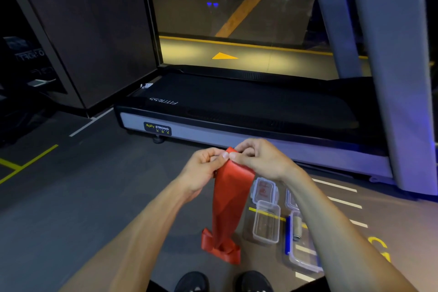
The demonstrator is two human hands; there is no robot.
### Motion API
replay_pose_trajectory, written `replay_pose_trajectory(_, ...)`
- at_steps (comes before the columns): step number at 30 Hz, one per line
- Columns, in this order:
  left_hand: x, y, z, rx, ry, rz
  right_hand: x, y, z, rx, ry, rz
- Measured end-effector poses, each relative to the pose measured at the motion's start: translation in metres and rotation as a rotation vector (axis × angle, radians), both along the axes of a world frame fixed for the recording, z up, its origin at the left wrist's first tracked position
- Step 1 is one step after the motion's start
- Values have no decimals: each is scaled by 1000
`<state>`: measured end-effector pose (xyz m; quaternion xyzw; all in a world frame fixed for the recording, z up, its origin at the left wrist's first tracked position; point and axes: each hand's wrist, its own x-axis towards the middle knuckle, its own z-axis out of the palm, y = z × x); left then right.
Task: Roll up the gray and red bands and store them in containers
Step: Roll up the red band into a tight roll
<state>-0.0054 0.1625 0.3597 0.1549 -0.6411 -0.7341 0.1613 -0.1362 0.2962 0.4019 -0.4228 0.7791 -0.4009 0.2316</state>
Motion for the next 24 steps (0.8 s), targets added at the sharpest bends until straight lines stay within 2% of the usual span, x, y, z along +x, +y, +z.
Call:
replay_pose_trajectory(6, 1, 3, 2, -14, 24, 7, 2, -3, 2, -11, 78, -51)
replay_pose_trajectory(11, 6, 0, -1, -12, 20, -83, -1, -3, 1, -33, 72, -93)
replay_pose_trajectory(18, 6, -4, -3, -73, 19, -101, 0, -1, 4, -103, -99, -87)
replay_pose_trajectory(24, 3, -6, -4, -70, 32, -85, 0, -2, 5, -78, -132, -78)
